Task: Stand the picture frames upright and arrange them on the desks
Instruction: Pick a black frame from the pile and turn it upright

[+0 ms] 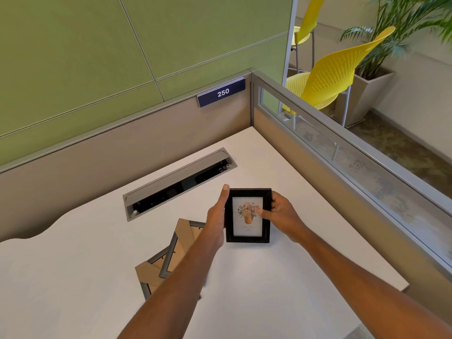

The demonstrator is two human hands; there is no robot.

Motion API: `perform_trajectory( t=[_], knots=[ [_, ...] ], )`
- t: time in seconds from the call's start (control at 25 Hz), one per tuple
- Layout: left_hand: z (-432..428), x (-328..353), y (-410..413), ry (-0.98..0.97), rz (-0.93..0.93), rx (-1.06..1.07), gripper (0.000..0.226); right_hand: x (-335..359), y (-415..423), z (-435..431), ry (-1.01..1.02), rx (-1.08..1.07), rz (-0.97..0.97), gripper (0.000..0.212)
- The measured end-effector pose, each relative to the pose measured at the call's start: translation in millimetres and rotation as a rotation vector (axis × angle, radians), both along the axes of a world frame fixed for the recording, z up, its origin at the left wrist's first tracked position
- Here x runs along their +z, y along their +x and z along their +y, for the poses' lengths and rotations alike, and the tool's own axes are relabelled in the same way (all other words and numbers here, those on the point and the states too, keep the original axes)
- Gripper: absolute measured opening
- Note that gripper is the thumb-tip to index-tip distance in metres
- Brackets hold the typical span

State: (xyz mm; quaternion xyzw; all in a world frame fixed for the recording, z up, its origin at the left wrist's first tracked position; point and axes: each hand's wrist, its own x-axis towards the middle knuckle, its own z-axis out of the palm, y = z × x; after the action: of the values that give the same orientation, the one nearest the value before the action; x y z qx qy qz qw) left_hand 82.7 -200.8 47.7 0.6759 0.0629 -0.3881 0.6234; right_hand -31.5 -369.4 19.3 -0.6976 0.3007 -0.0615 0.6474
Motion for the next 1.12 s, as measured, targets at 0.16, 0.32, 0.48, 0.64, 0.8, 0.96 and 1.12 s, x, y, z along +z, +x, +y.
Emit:
perform_trajectory(
  t=[0.16, 0.32, 0.48, 0.64, 0.8, 0.96, 1.12],
  knots=[
    [-7.8, -5.9, 1.1, -0.008, 0.006, 0.008, 0.077, -7.0, 2.1, -7.2, 0.017, -0.01, 0.007, 0.046],
    [-10.8, -14.4, 1.2, -0.025, 0.007, 0.042, 0.075, -10.4, 5.0, -11.5, -0.002, -0.004, 0.012, 0.047],
    [-6.9, -25.6, 1.9, -0.029, 0.008, 0.071, 0.078, -12.9, 5.9, -8.6, -0.029, 0.029, 0.029, 0.044],
    [-0.4, -34.5, 0.0, -0.022, 0.015, 0.061, 0.073, -19.1, 2.8, -4.1, -0.05, 0.048, 0.046, 0.044],
    [4.4, -34.8, -2.2, -0.026, -0.017, 0.001, 0.075, -21.0, -2.7, -2.7, -0.059, 0.018, 0.037, 0.043],
    [8.5, -30.5, -5.8, -0.057, -0.029, -0.042, 0.077, -24.8, -9.8, -0.1, -0.061, 0.003, 0.034, 0.042],
    [15.5, -25.9, -8.8, -0.041, -0.038, -0.048, 0.089, -29.1, -16.8, 7.5, -0.062, 0.011, 0.038, 0.046]
  ],
)
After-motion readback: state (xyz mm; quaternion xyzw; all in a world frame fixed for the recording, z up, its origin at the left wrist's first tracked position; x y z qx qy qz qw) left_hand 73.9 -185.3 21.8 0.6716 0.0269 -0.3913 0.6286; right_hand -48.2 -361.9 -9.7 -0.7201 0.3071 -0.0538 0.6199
